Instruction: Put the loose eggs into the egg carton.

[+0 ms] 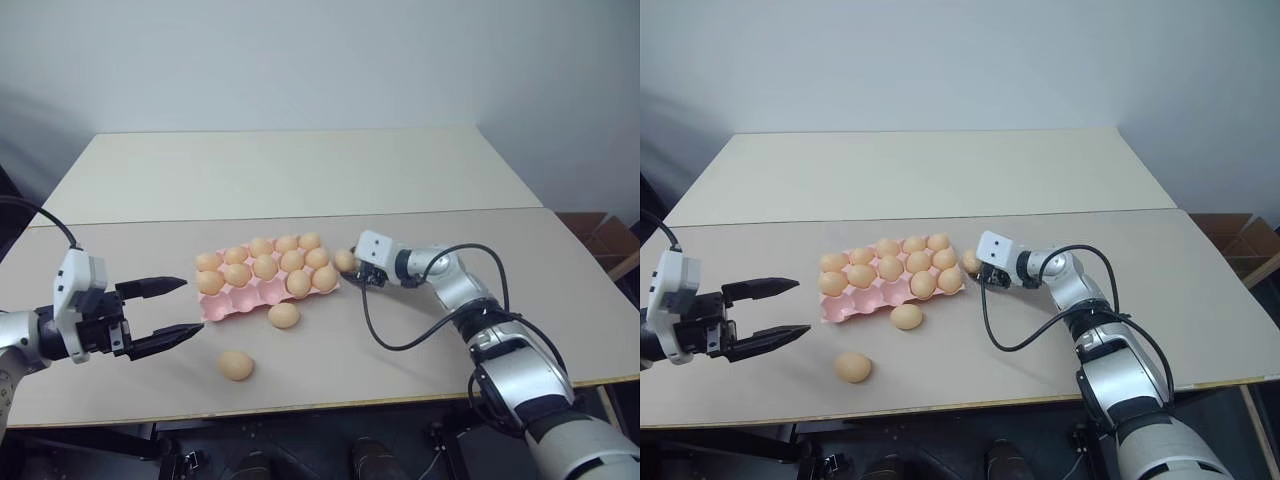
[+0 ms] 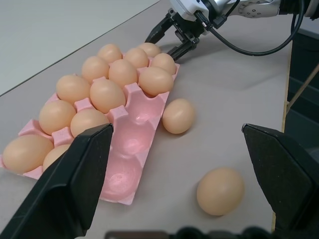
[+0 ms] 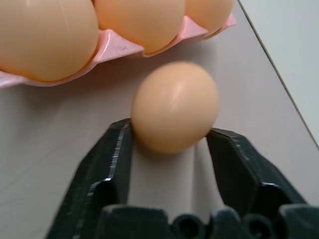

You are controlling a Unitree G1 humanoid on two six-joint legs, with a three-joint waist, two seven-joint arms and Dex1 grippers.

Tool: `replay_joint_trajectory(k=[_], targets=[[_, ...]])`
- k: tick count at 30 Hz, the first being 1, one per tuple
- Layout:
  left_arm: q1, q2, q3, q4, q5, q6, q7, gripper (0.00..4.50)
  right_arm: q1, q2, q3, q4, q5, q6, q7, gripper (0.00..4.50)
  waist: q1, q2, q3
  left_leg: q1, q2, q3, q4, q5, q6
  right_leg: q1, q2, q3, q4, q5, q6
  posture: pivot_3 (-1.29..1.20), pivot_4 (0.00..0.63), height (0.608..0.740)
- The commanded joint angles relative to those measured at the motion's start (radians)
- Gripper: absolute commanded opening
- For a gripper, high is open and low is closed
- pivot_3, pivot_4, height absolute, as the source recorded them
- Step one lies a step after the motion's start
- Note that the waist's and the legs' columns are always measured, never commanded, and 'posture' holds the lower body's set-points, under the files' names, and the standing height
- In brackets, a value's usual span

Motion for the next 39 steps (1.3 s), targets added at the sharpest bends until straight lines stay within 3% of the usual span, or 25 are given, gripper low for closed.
replay_joint_trajectory(k=[1, 3, 12, 16, 24, 39], targets=[[-0.002, 0.010, 0.028, -0.017, -0.012, -0.010, -0.005, 4.50, 0.010, -0.017, -0.026, -0.042, 0.015, -0.014, 0.011, 1.49, -0.001, 0.000, 0.000, 0.000, 0.000, 0.000, 0.000, 0.000, 0.000, 0.000, 0.000, 0.000, 0.000, 0.000, 0.000, 0.00, 0.150, 0.740], [-0.006, 0.010, 0.025, -0.014, -0.011, -0.010, -0.006, 4.50, 0.023, -0.027, -0.034, -0.071, 0.022, -0.005, 0.015, 0.78, -0.002, 0.000, 0.000, 0.000, 0.000, 0.000, 0.000, 0.000, 0.000, 0.000, 0.000, 0.000, 0.000, 0.000, 0.000, 0.00, 0.150, 0.740], [-0.032, 0.011, 0.001, 0.008, -0.002, -0.019, -0.014, 4.50, 0.099, -0.092, -0.053, -0.239, 0.057, 0.020, 0.105, 0.78, -0.004, 0.000, 0.000, 0.000, 0.000, 0.000, 0.000, 0.000, 0.000, 0.000, 0.000, 0.000, 0.000, 0.000, 0.000, 0.00, 0.150, 0.740], [-0.044, 0.011, -0.008, 0.017, 0.002, -0.023, -0.018, 4.50, 0.123, -0.112, -0.047, -0.294, 0.067, 0.035, 0.162, 1.70, -0.005, 0.000, 0.000, 0.000, 0.000, 0.000, 0.000, 0.000, 0.000, 0.000, 0.000, 0.000, 0.000, 0.000, 0.000, 0.00, 0.150, 0.740], [-0.045, 0.013, -0.003, 0.017, 0.004, -0.027, -0.021, 4.50, 0.105, -0.106, -0.056, -0.286, 0.057, 0.045, 0.150, 4.48, -0.007, 0.000, 0.000, 0.000, 0.000, 0.000, 0.000, 0.000, 0.000, 0.000, 0.000, 0.000, 0.000, 0.000, 0.000, 0.00, 0.150, 0.740], [-0.033, 0.014, 0.004, 0.012, 0.005, -0.031, -0.022, 4.50, -0.004, -0.006, -0.044, -0.136, 0.019, 0.014, 0.012, 4.48, -0.010, 0.000, 0.000, 0.000, 0.000, 0.000, 0.000, 0.000, 0.000, 0.000, 0.000, 0.000, 0.000, 0.000, 0.000, 0.00, 0.150, 0.740]])
